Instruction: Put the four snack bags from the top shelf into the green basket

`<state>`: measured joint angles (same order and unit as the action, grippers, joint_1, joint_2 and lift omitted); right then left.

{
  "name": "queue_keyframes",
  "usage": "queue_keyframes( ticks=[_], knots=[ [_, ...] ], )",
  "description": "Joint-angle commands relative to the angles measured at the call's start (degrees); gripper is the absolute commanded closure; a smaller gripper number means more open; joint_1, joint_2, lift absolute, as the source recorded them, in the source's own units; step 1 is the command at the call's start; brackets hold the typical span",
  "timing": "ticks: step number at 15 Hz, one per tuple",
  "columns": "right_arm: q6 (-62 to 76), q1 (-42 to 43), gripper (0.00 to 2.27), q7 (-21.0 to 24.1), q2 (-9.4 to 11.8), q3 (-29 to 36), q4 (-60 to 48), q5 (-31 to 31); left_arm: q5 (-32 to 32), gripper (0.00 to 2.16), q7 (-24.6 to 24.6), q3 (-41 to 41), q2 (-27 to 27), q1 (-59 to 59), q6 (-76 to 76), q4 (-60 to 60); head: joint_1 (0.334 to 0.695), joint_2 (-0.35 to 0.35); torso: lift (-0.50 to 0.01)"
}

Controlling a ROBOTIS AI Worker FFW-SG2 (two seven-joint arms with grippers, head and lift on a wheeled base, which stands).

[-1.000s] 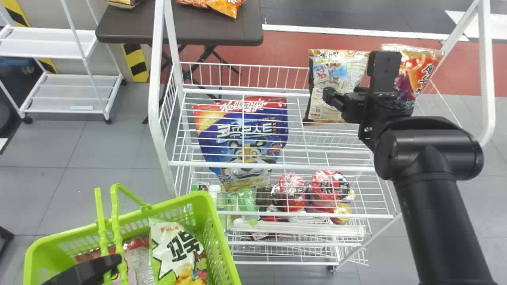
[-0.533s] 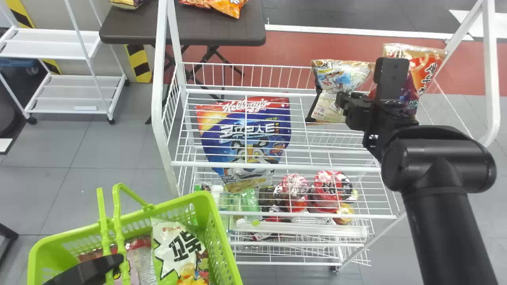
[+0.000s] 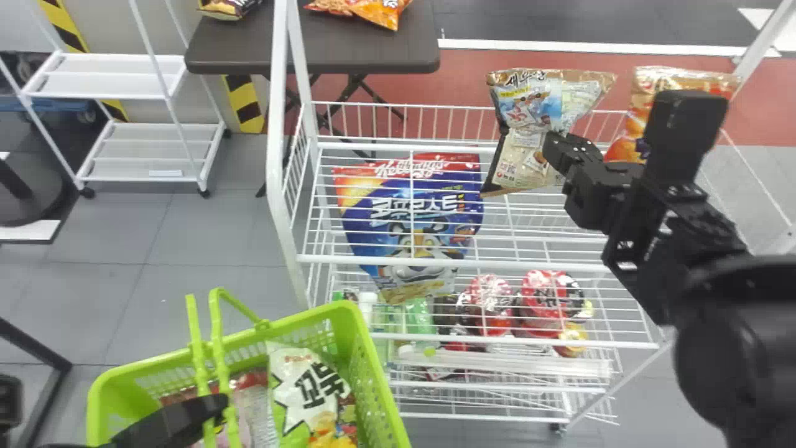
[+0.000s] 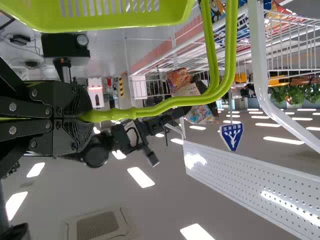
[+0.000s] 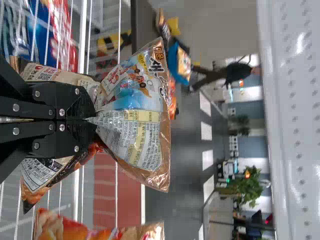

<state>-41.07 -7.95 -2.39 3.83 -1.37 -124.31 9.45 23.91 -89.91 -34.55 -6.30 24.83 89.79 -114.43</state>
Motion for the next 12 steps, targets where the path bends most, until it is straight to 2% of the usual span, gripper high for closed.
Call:
queue_keyframes(
  ticks=[1, 5, 7, 8, 9, 12],
  knots=[
    [-1.78, -7.34, 2.25, 0.01, 0.03, -3.11, -8.14, 3.29, -0.01, 2.14, -0.66, 0.27, 0.06, -0.04, 0.24, 0.0, 0.695, 0.038, 0.0],
    [-13.21, -13.93, 2.25, -0.16, 0.65, -8.21, -14.38, 8.3, -0.01, 2.14, -0.66, 0.27, 0.15, -0.04, 0.24, 0.0, 0.695, 0.174, 0.0],
    [-23.4, -14.28, 2.25, -0.6, 0.91, -9.79, -16.4, 12.43, -0.01, 2.14, -0.66, 0.36, 0.15, -0.04, 0.24, -0.09, 0.695, 0.23, 0.0],
    [-28.15, -13.75, 2.25, -0.6, 0.91, -9.88, -17.45, 14.45, -0.01, 2.14, -0.66, 0.36, 0.23, 0.05, 0.24, -0.09, 0.695, 0.299, 0.0],
    [-32.72, -12.96, 2.25, -0.78, 1.0, -10.23, -18.42, 16.82, 0.08, 2.14, -0.66, 0.36, 0.23, 0.13, 0.24, -0.09, 0.695, 0.332, 0.0],
    [-39.57, -10.68, 2.25, -0.6, 0.83, -11.46, -18.77, 21.92, 0.34, 2.14, -0.66, 0.36, 0.23, 0.48, 0.24, -0.09, 0.695, 0.35, 0.0]
  ],
)
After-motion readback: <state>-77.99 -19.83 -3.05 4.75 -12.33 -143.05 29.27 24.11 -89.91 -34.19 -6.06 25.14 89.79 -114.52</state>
